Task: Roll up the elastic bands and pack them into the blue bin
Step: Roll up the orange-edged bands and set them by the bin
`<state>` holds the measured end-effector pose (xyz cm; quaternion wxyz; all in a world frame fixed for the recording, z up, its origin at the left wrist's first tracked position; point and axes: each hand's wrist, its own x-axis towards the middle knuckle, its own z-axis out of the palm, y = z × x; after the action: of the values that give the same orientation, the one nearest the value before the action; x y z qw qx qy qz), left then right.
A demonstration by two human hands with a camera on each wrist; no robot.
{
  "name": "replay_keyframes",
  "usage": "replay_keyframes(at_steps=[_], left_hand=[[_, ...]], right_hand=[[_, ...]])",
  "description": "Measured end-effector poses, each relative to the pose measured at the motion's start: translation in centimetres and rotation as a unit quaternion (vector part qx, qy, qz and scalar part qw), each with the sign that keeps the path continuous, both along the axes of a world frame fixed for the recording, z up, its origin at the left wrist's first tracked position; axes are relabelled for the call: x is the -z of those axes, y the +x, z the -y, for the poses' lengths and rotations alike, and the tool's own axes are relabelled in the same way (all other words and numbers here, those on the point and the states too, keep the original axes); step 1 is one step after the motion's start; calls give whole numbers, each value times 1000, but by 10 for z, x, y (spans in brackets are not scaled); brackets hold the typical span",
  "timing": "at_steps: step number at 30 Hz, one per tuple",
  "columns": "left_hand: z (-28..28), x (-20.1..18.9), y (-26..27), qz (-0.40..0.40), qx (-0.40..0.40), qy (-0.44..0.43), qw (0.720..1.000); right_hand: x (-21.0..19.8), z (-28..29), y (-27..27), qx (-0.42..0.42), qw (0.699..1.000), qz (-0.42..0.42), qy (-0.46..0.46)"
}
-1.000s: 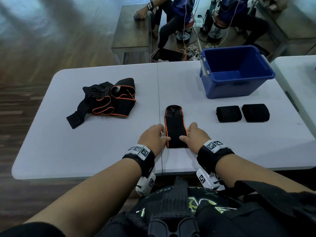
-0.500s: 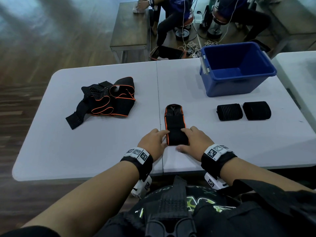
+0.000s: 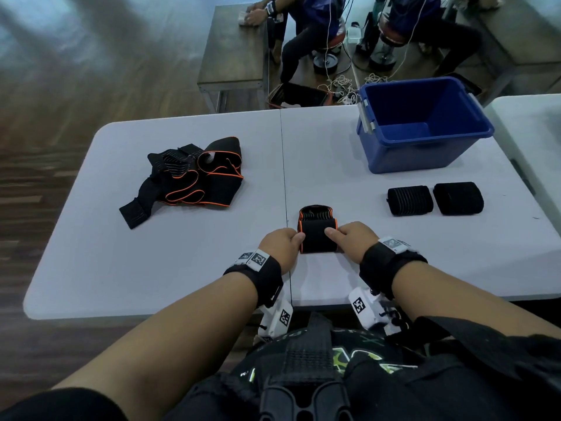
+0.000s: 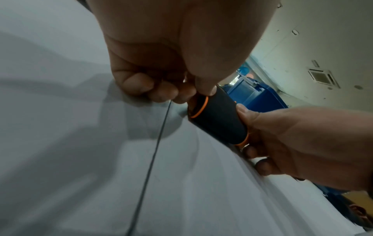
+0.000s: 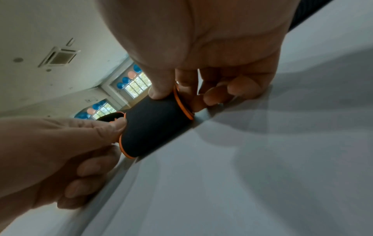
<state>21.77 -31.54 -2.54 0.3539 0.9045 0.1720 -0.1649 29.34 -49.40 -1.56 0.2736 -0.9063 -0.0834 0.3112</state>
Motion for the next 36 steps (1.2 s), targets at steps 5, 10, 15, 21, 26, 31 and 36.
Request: replay_keyframes(at_steps=[5,10,15,21,26,31,36], left_hand=[[-2,0,4,-37,-32,2,999],[-3,1,1,14,-95,-13,995],[2,-2,10,34,-140,-30,989],[13,-9,32,27,-139,-38,989],[46,-16,54,25,-107,-91,990],[82,-25,65,41,-67,-115,990],[92,-11,73,45,-68,-151,985]], right_hand=[[-1,-5,2,32,999,-7,-15],[-7,-5,2,48,999,8,-25],[-7,-6,-6,135,989,20,58],[7,5,-9,211,968,55,127],[5,35,6,245,954,98,144],[-2,65,12,257,946,132,143],[5,83,21,258,942,121,178]])
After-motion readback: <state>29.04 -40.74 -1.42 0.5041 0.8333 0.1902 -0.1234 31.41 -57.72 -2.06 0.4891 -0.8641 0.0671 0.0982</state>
